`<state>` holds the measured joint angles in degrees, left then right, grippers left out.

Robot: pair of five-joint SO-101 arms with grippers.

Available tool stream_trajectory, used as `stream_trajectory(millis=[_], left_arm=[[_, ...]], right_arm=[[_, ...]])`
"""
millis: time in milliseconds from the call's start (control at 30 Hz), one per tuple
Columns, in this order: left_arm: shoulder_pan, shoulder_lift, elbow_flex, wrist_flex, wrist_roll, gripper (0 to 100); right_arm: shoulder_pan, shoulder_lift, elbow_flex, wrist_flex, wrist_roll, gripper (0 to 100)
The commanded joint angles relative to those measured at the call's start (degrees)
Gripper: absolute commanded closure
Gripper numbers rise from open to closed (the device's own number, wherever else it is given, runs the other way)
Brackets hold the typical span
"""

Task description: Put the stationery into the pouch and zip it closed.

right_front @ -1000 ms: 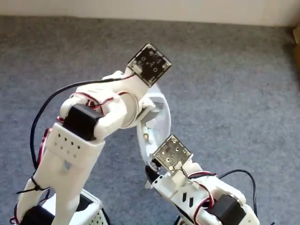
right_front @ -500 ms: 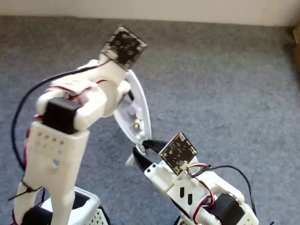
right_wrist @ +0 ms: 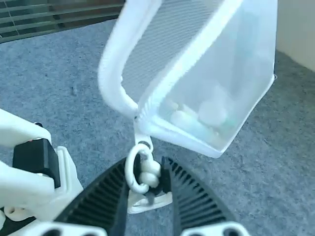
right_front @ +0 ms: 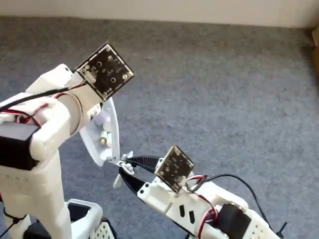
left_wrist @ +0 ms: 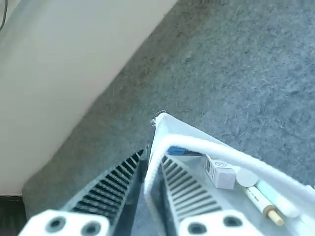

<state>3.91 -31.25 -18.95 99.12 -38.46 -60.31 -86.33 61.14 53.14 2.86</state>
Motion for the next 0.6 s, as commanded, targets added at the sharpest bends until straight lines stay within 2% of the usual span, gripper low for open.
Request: stream_trajectory(millis=[0, 100, 200, 400, 567], left_arm=[[-0.5, 1.5, -5.1, 0.9, -3.8, 99], [-0.1, 4.6, -5.1, 0.9, -3.3, 98], [1.6, 9.3, -3.5, 0.9, 0.1, 93], [7.4, 15.7, -1.3, 0.5, 6.9, 79], [13.2, 18.3, -4.0, 0.4, 11.9, 75]], right_arm=[[-0.7, 1.3, -2.9, -0.9, -0.8, 99.3], [2.1, 1.3, -3.0, 1.6, -0.8, 99.3], [6.0, 1.3, -2.9, 4.0, -0.8, 99.3], [13.6, 1.3, -2.9, 9.2, -0.4, 99.3], [19.3, 1.2, -2.9, 10.1, -0.8, 99.3]])
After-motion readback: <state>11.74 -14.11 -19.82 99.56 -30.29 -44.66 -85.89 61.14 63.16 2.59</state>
